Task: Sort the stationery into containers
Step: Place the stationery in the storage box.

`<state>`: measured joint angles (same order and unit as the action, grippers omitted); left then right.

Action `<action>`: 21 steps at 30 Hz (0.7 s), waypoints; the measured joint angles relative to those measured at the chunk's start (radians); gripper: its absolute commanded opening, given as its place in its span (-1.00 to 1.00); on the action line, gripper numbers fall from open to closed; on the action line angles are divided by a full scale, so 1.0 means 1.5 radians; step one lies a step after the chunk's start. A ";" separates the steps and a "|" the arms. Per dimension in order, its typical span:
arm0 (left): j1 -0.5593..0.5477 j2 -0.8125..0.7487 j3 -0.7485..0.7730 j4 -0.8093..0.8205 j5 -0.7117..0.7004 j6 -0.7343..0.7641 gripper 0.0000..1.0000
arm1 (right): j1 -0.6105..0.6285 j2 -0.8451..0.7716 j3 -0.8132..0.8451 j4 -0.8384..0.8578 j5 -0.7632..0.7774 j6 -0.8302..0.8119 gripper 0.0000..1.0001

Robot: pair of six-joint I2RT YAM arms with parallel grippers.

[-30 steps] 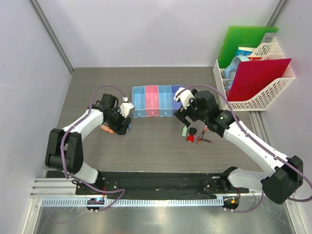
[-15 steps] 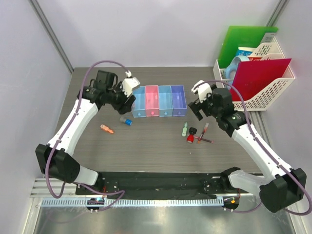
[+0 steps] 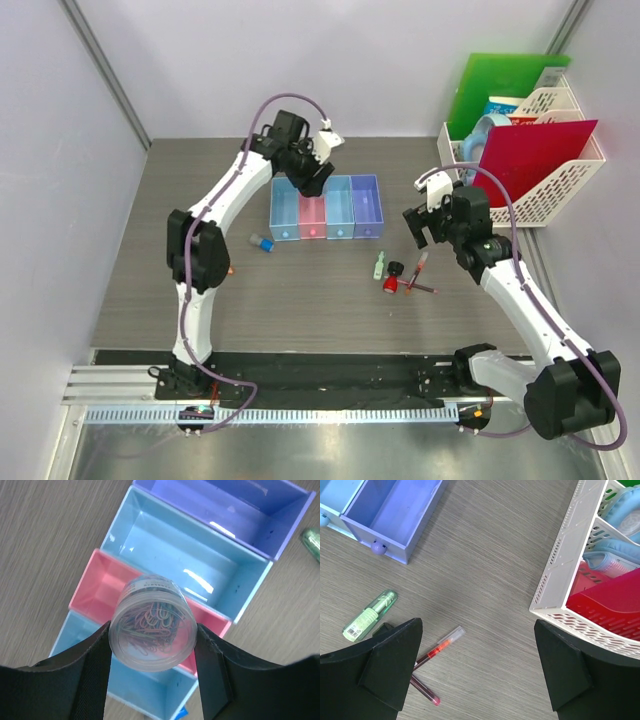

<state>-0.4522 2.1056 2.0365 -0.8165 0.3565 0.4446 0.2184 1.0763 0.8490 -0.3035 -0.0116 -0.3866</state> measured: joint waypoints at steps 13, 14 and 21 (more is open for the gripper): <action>-0.067 0.057 0.067 0.016 -0.023 0.007 -1.00 | -0.017 -0.004 -0.024 0.021 -0.016 0.004 0.99; -0.068 0.061 0.069 0.018 -0.026 0.008 -0.99 | -0.017 -0.004 -0.024 0.023 -0.017 0.004 0.99; -0.073 0.113 0.071 0.045 -0.060 0.011 -0.90 | -0.019 -0.015 -0.031 0.026 -0.026 0.006 0.99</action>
<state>-0.5613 2.2749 2.1426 -0.7486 0.2665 0.4618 0.1902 1.0534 0.8024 -0.2638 -0.0513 -0.3775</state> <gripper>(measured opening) 0.597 0.996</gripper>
